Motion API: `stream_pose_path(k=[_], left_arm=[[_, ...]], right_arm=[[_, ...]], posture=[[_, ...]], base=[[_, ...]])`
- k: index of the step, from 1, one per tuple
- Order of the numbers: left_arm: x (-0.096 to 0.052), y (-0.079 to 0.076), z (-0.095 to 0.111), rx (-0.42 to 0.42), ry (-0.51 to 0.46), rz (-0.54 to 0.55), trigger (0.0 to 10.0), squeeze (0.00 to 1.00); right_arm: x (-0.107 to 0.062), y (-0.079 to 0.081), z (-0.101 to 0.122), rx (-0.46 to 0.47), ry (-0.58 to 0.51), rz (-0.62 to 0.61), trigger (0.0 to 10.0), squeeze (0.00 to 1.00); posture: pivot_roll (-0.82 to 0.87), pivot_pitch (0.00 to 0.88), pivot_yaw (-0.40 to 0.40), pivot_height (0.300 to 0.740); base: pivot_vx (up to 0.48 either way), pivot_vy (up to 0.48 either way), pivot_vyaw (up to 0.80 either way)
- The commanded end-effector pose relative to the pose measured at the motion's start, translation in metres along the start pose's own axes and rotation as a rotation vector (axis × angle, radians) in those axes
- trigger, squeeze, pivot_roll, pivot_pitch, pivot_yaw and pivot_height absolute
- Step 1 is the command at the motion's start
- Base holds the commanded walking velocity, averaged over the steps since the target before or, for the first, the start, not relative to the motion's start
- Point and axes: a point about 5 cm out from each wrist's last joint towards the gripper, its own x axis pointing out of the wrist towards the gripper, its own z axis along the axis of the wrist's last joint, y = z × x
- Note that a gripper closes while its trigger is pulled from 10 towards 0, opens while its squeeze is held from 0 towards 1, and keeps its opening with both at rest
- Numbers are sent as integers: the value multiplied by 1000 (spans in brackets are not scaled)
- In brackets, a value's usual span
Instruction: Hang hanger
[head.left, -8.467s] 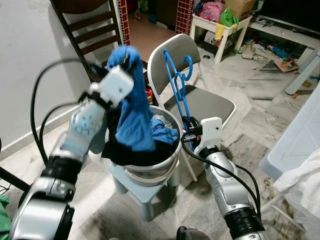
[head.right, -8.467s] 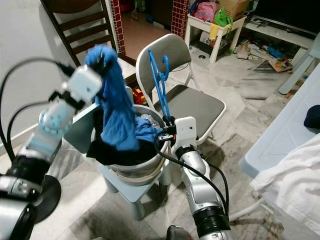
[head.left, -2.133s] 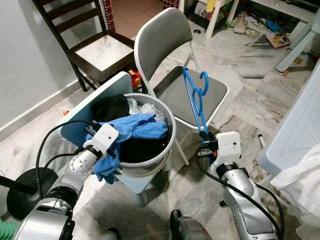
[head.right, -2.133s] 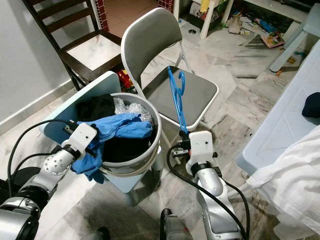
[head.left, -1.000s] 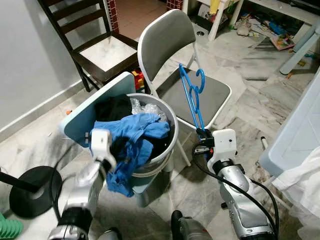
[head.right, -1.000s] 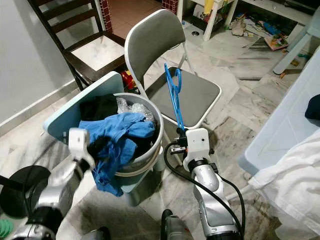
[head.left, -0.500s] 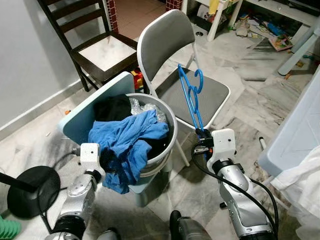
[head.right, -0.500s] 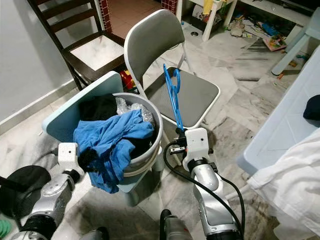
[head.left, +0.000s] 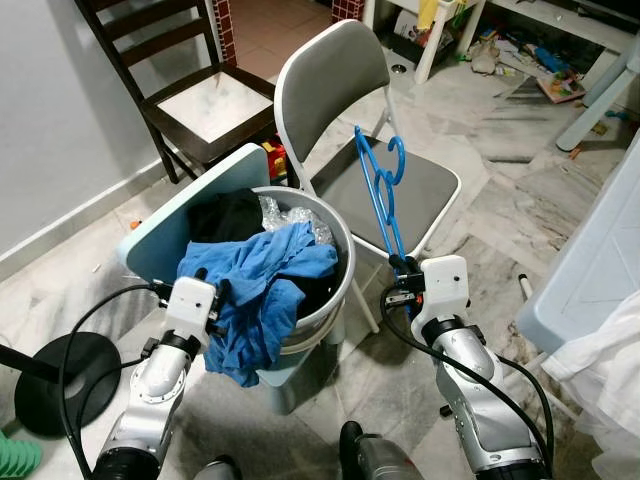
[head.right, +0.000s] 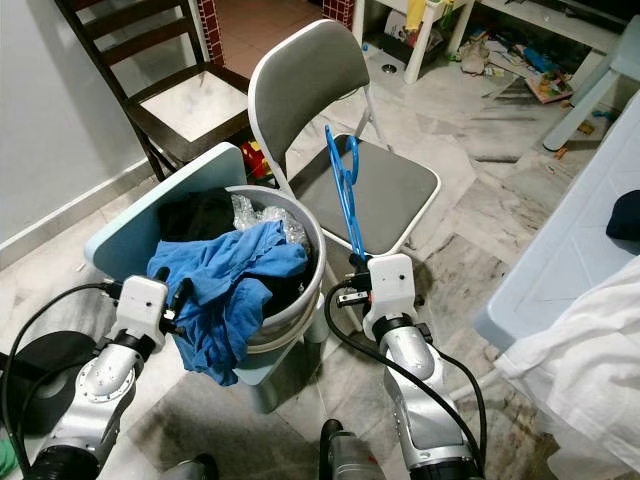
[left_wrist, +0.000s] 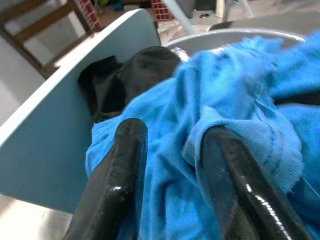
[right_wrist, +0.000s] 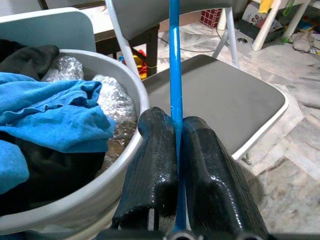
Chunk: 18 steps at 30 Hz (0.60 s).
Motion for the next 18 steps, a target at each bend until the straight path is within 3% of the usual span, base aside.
stream_pose_path(k=[1, 5, 9, 12, 18], left_arm=[[-7, -8, -2, 51, -14, -26, 10000, 1000], [-21, -19, -13, 80, 7, -54, 10000, 1000], [-27, -23, -16, 111, 4, -62, 10000, 1000], [-32, -27, -14, 182, -25, -59, 10000, 1000], [-40, -36, -20, 191, 7, -67, 10000, 1000]], right_arm=[[0, -1, 1, -7, -11, 5, 10000, 0], [2, 0, 1, -8, -13, 12, 10000, 0], [2, 0, 1, -9, -14, 15, 10000, 0], [1, 0, 1, -11, -12, 18, 10000, 0], [1, 0, 0, -11, -10, 18, 10000, 0]], posture=[[-165, 214, -46, 740], [-160, 209, -50, 740], [-158, 210, -52, 740], [-158, 210, -52, 740], [-162, 210, -48, 740]], base=[[0, 0, 0], [0, 0, 0], [0, 0, 0], [0, 0, 0], [0, 0, 0]])
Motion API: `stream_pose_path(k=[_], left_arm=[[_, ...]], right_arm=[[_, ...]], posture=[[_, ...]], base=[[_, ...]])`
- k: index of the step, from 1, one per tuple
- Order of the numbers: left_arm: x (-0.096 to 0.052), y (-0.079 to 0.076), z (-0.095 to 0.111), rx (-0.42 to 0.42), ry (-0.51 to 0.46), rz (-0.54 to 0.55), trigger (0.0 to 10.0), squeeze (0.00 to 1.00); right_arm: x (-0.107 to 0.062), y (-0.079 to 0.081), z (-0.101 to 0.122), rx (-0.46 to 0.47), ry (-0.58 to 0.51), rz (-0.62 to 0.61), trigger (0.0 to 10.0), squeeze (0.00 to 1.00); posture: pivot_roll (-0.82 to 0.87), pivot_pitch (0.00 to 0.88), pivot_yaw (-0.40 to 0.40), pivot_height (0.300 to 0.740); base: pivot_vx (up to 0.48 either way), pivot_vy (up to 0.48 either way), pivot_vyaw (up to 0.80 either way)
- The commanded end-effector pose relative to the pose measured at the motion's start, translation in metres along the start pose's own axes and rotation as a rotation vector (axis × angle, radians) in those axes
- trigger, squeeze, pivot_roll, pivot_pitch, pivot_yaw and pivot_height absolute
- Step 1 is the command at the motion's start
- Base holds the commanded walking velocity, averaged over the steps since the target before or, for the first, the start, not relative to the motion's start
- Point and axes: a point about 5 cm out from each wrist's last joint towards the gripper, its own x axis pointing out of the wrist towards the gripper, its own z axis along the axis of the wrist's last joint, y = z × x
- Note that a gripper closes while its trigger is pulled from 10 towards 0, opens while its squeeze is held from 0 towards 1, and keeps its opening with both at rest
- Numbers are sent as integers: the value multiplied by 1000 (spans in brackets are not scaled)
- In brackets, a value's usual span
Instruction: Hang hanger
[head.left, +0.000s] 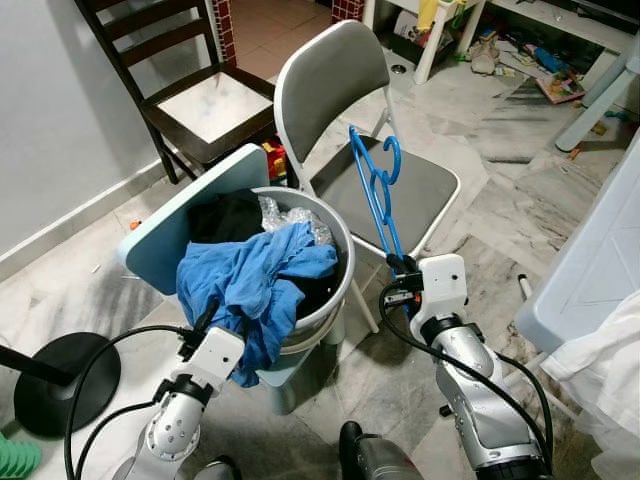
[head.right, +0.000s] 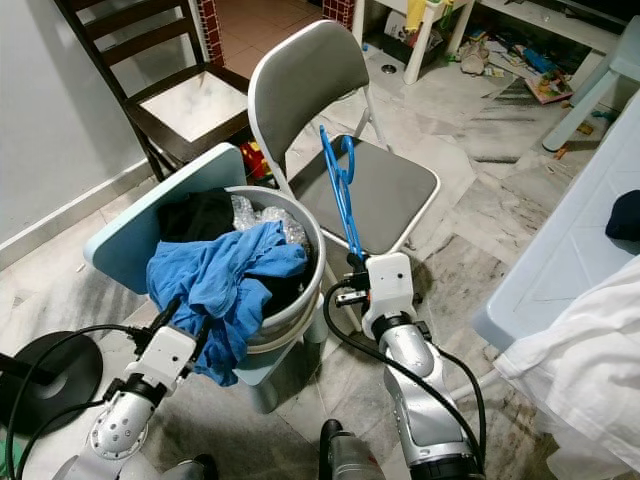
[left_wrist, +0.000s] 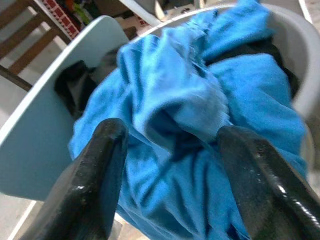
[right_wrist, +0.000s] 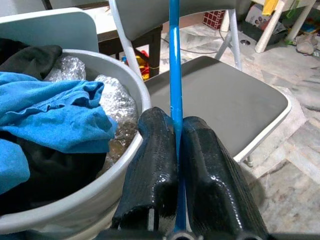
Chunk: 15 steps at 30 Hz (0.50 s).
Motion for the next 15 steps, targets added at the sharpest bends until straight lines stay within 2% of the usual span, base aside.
stream_pose_path(k=[1, 2, 3, 4, 5, 12, 15], left_arm=[[-7, -9, -6, 10, 33, -36, 10000, 1000], [-8, -12, -8, 10, 43, -47, 10000, 1000], [-14, -15, -20, -20, 115, -36, 10000, 1000], [-15, -15, -24, -29, 134, -28, 10000, 1000], [-18, -16, -28, -6, 149, -24, 10000, 1000], [-12, -10, -22, 50, 100, -15, 10000, 1000], [-5, -8, -14, 92, 54, -23, 10000, 1000]], right_arm=[[-1, -1, 0, -6, -9, -1, 10000, 0], [-1, 0, 0, -6, -10, -1, 10000, 0], [-2, 0, 0, -6, -10, -1, 10000, 0], [-2, -1, 0, -6, -10, -1, 10000, 0], [-2, -1, 0, -6, -9, -3, 10000, 0], [-4, -2, -2, -7, -3, -7, 10000, 0], [-4, -2, -3, -7, -2, -6, 10000, 0]], posture=[[-162, 210, -46, 740], [-163, 210, -45, 740], [-169, 210, -45, 740], [-169, 210, -45, 740], [-171, 212, -45, 740], [-172, 217, -47, 740], [-173, 216, -46, 740]], base=[[0, 0, 0], [0, 0, 0], [0, 0, 0], [0, 0, 0], [0, 0, 0], [0, 0, 0], [0, 0, 0]])
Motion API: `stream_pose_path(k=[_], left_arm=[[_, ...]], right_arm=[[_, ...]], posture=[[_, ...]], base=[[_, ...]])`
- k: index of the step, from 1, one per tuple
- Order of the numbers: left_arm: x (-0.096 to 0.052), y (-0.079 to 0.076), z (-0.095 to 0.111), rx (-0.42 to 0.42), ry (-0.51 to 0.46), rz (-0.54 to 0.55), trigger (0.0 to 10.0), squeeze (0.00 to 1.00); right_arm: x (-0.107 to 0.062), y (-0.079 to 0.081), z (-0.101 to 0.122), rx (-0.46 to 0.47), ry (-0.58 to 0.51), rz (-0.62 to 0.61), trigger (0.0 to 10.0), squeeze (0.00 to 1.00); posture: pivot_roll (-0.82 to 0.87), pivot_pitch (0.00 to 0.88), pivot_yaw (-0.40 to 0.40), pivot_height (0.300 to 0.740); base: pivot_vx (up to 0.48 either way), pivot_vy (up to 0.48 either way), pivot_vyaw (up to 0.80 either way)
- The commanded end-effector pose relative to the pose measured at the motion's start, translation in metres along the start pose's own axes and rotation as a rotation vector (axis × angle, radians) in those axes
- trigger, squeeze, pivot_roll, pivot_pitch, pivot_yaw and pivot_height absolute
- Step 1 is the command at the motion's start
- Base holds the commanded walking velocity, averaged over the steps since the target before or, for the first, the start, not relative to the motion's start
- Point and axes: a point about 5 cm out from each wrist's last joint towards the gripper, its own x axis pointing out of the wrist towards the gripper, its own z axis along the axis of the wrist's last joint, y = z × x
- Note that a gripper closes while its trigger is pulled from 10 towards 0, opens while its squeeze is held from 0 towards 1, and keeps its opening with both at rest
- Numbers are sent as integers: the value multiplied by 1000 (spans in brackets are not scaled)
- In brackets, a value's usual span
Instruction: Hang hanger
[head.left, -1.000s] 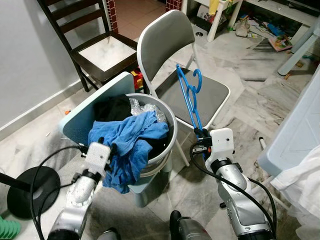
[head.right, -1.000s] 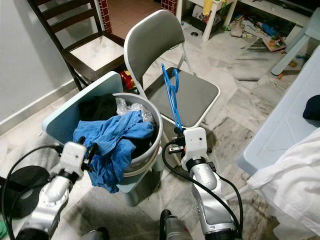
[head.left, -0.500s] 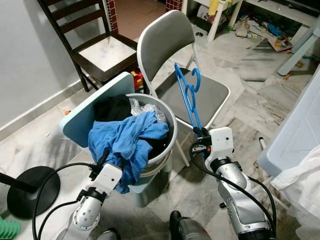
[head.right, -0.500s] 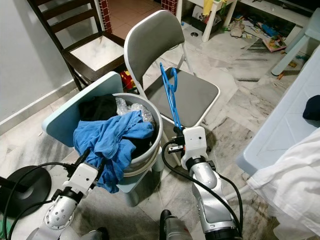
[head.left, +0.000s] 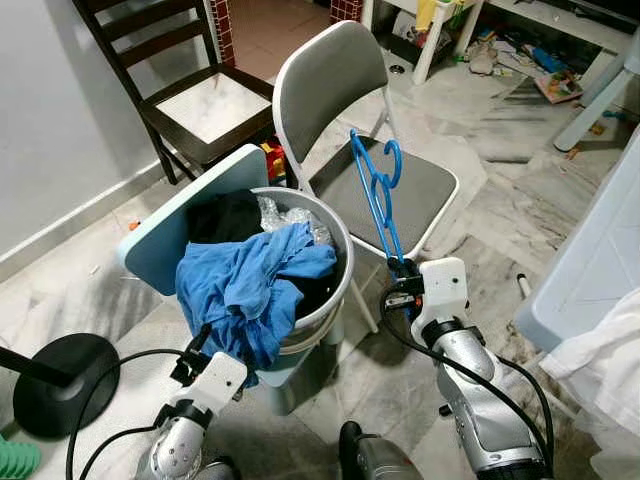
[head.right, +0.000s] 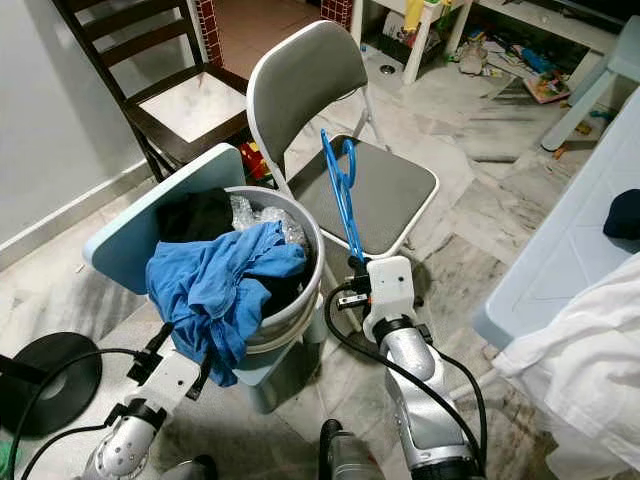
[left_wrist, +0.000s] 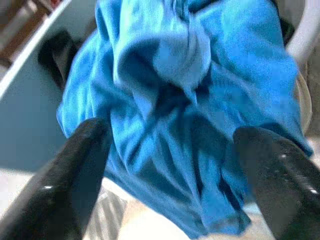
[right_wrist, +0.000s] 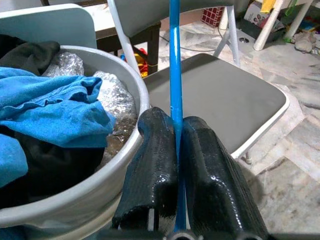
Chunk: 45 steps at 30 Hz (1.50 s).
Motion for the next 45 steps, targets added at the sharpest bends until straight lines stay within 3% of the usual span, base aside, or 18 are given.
stream_pose_path(k=[1, 3, 7, 8, 9, 10, 11, 16, 22, 27, 28, 29, 30, 36, 39, 45], left_arm=[[1, 0, 5, 35, -34, -11, 10000, 1000], [6, 4, 9, 52, -52, -3, 10000, 1000], [21, 16, 21, 172, -145, -13, 10000, 1000], [22, 17, 22, 184, -152, -20, 10000, 576], [23, 18, 22, 206, -159, -34, 10000, 247], [23, 18, 22, 221, -164, -44, 10000, 247], [24, 19, 21, 244, -168, -60, 10000, 0], [27, 35, 14, 328, -167, -92, 10000, 0], [31, 44, 24, 311, -224, -102, 10000, 0], [27, 43, 9, 306, -155, -138, 10000, 0], [27, 43, 7, 307, -146, -141, 4902, 0], [27, 44, 5, 302, -133, -142, 1647, 0], [26, 45, 1, 290, -106, -140, 0, 0], [29, 56, -10, 237, -8, -109, 0, 0], [33, 74, -14, 209, 39, -45, 0, 0], [39, 93, -12, 186, 58, 18, 0, 0]], right_arm=[[-2, -1, 1, -5, -7, -2, 10000, 0], [-1, 0, 1, -4, -9, -3, 10000, 0], [-1, 0, 1, -3, -9, -2, 10000, 0], [-1, 0, 1, -3, -9, -2, 10000, 0], [-1, 0, 1, -2, -9, -2, 10000, 0], [-1, 1, 1, -2, -9, -2, 10000, 0], [-2, 1, 1, -2, -9, -2, 10000, 0], [-1, -1, 1, -4, -9, -8, 10000, 0], [-1, -1, 0, -4, -7, -10, 10000, 0], [1, 2, 1, 1, -9, -6, 10000, 0], [1, 2, 1, 2, -9, -6, 10000, 0], [1, 2, 1, 2, -10, -5, 10000, 0], [1, 2, 1, 2, -10, -6, 10000, 0], [1, 1, 0, -3, -5, -7, 10000, 0], [2, 0, 1, -6, -5, -9, 10000, 0], [3, 0, 1, -5, -6, -9, 10000, 0]], posture=[[-173, 216, -45, 740], [-172, 217, -45, 740], [-170, 219, -44, 740], [-170, 219, -44, 740], [-172, 218, -44, 740], [-172, 218, -44, 740], [-174, 220, -44, 740], [-176, 221, -44, 740], [-165, 220, -39, 740], [-164, 219, -38, 740], [-164, 220, -38, 740], [-164, 219, -37, 740], [-164, 220, -38, 740], [-165, 220, -44, 740], [-164, 219, -44, 740], [-162, 218, -43, 740]], base=[[0, 0, 0], [0, 0, 0], [0, 0, 0], [0, 0, 0], [0, 0, 0], [0, 0, 0], [0, 0, 0], [0, 0, 0], [0, 0, 0], [0, 0, 0], [0, 0, 0], [0, 0, 0], [0, 0, 0], [0, 0, 0], [0, 0, 0], [0, 0, 0]])
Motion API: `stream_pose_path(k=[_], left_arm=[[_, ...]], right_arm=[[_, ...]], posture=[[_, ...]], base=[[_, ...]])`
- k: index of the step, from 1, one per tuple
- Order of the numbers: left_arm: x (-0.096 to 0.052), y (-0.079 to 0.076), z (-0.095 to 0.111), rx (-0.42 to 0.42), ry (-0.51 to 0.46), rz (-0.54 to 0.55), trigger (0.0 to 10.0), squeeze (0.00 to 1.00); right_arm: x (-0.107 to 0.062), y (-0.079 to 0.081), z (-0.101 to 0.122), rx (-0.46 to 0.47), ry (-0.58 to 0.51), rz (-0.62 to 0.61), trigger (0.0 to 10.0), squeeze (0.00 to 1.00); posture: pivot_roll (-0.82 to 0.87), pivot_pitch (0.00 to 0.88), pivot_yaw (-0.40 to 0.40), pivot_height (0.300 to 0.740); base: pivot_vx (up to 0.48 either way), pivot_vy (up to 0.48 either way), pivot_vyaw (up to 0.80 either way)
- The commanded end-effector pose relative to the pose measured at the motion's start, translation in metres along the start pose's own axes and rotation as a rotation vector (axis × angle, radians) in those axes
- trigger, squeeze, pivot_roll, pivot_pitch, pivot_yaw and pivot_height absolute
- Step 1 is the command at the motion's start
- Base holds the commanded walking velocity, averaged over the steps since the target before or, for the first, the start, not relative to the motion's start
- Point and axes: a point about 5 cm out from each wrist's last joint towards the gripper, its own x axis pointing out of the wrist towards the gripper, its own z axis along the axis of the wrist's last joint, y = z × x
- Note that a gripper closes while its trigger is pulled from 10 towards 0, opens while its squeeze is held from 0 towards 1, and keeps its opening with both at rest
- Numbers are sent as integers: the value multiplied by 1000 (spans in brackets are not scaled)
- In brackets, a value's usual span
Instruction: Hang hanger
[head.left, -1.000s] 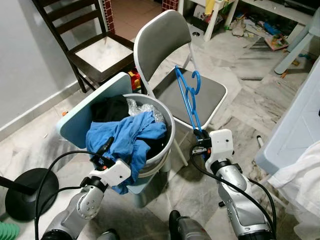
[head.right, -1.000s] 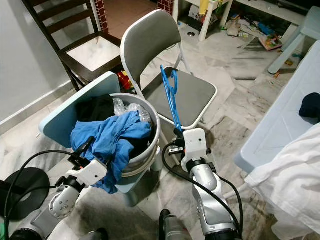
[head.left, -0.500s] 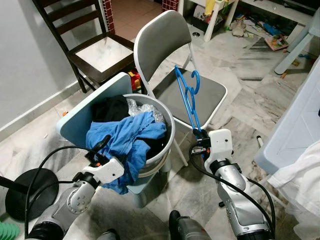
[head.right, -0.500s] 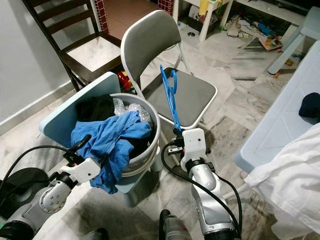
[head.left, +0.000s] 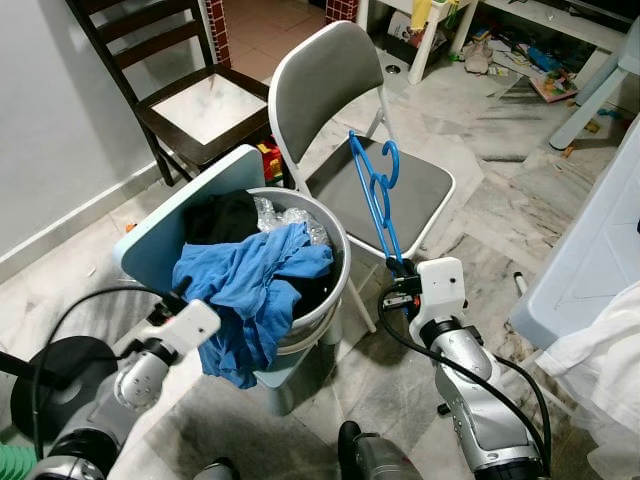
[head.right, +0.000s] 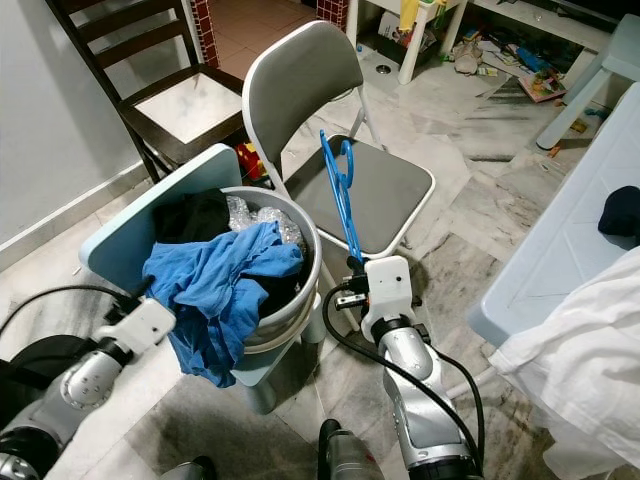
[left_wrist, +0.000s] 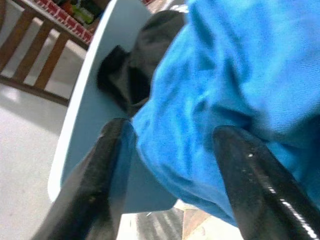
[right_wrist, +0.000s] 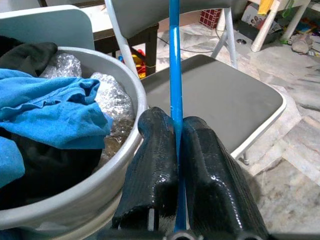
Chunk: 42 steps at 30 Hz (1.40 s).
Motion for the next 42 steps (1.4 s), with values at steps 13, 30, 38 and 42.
stream_pose_path(k=[13, 30, 38, 42], left_arm=[[2, 14, -2, -32, 16, 52, 3412, 0], [-21, -50, 14, -20, -143, -74, 10000, 1000], [-17, -45, 17, 37, -157, -76, 10000, 1000], [-21, -53, 20, 37, -178, -112, 10000, 1000]], right_arm=[[0, -1, -2, 5, 0, -15, 10000, 0], [1, -1, -1, 6, -5, -18, 10000, 0], [-1, -3, -1, 5, -4, -17, 10000, 0], [-3, -4, -4, 4, 2, -22, 10000, 0]], posture=[[-158, 218, -35, 740], [-158, 211, -30, 740], [-165, 218, -28, 740], [-172, 221, -18, 740]], base=[[0, 0, 0], [0, 0, 0], [0, 0, 0], [0, 0, 0]])
